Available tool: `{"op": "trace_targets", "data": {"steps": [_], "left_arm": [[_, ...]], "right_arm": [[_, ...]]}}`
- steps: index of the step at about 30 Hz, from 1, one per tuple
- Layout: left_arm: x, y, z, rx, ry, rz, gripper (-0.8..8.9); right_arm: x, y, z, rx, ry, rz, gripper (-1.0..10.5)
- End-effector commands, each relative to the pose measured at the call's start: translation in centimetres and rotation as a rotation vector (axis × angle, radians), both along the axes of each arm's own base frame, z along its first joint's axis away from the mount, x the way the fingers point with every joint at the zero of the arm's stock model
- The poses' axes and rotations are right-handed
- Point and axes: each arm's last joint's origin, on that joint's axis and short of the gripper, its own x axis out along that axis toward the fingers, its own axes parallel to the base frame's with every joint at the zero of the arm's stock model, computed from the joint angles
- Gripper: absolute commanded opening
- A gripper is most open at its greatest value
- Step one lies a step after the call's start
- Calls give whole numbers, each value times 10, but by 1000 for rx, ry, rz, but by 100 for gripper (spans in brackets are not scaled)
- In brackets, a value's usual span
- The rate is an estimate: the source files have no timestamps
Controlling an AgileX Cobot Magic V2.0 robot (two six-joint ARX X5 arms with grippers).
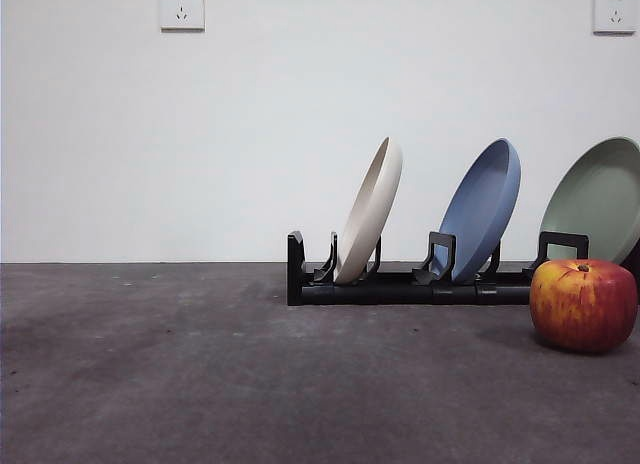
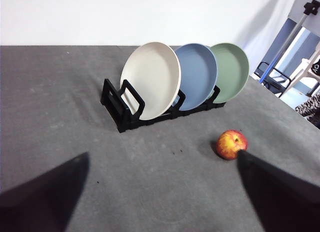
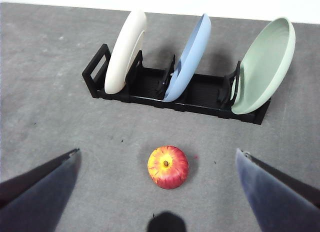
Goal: Take the yellow plate from the plate rack,put the plate on the table,take the apple from the table,put the apple in the plate
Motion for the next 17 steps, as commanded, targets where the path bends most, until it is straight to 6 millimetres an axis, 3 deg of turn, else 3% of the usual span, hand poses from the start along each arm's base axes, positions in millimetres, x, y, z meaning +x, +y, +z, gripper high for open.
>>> {"op": "trace_targets", "data": {"steps": [1,6,10,17], "left_arm": [[5,-1,0,6,0,-19,648],[26,-5,6,-32,-8,-89,648],[56,-14,21,-37,-3,-145,648],[134,-52,51,-10,55,-277,648]], "right_arm": [[0,0,1,-1,-3,3,629],[3,1,0,-3,10,2,629],[9,1,-2,-6,33,2,629],[22,3,-5,-14,82,2,629]]}}
